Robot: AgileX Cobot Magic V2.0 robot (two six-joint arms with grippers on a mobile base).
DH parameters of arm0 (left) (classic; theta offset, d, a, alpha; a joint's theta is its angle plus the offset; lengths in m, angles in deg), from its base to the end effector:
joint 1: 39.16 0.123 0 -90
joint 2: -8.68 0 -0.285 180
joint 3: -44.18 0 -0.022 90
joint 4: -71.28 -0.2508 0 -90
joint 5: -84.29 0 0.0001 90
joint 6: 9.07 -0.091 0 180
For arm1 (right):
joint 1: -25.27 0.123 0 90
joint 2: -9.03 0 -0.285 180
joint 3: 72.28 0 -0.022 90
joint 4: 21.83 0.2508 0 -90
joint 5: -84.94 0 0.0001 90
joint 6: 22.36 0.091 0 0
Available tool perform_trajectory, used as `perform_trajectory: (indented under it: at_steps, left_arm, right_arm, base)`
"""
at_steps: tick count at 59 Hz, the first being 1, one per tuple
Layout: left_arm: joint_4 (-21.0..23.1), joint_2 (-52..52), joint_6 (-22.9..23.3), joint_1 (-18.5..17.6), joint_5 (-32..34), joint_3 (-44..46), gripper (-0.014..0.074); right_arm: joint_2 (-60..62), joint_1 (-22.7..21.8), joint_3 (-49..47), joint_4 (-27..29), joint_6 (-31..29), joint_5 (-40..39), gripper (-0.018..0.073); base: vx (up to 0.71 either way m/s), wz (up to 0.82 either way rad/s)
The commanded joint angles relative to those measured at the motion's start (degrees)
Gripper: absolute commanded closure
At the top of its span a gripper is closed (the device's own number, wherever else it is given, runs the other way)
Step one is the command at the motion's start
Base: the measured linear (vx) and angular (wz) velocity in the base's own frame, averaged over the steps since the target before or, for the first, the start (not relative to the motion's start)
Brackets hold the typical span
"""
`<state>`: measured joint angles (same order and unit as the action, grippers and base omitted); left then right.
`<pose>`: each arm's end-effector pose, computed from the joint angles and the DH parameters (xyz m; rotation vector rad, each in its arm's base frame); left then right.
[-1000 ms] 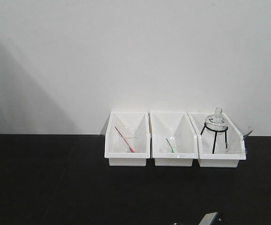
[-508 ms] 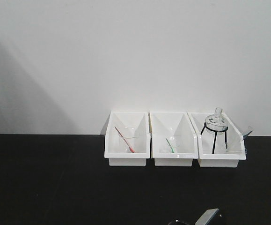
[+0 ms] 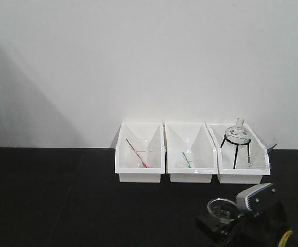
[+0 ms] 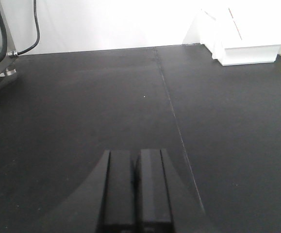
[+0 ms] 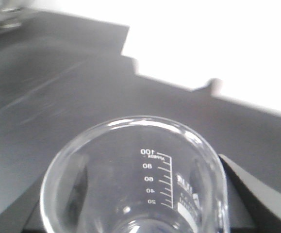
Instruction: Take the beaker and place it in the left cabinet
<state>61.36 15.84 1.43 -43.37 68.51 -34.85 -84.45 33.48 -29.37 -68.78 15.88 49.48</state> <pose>0.0551 0.0002 0.1785 0.0167 1.7755 -0.0234 0.2750 0.0786 0.2122 -0.4751 1.8627 0.4839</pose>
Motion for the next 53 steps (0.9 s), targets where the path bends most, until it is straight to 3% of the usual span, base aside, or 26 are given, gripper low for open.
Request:
perform_trajectory:
  at_steps: [1, 15, 23, 33, 53]
  left_arm:
    - [-0.05, -0.93, 0.24, 0.01, 4.41, 0.94, 0.0593]
    - [-0.05, -0.93, 0.24, 0.01, 4.41, 0.94, 0.0593]
    - [-0.05, -0.93, 0.24, 0.01, 4.41, 0.94, 0.0593]
    - [-0.05, -0.93, 0.24, 0.01, 4.41, 0.94, 0.0593]
    - [-0.05, -0.93, 0.24, 0.01, 4.41, 0.94, 0.0593]
  right_arm:
    - [10.08, -0.31, -1.2, 0.22, 3.17, 7.16, 0.0564]
    - [29.51, -0.2, -0.98, -11.1, 15.64, 24.46, 0.0564]
    - [37.78, -0.2, 2.26, -13.98, 20.87, 28.15, 0.0564]
    - [44.72, -0.26, 6.77, -13.98, 21.67, 30.24, 0.0564]
    - [49.45, -0.26, 6.78, -16.68, 21.62, 31.15, 0.0561]
  base:
    - [0.0, 0.0]
    - [0.0, 0.0]
    - [0.0, 0.0]
    - [0.0, 0.0]
    - [0.0, 0.0]
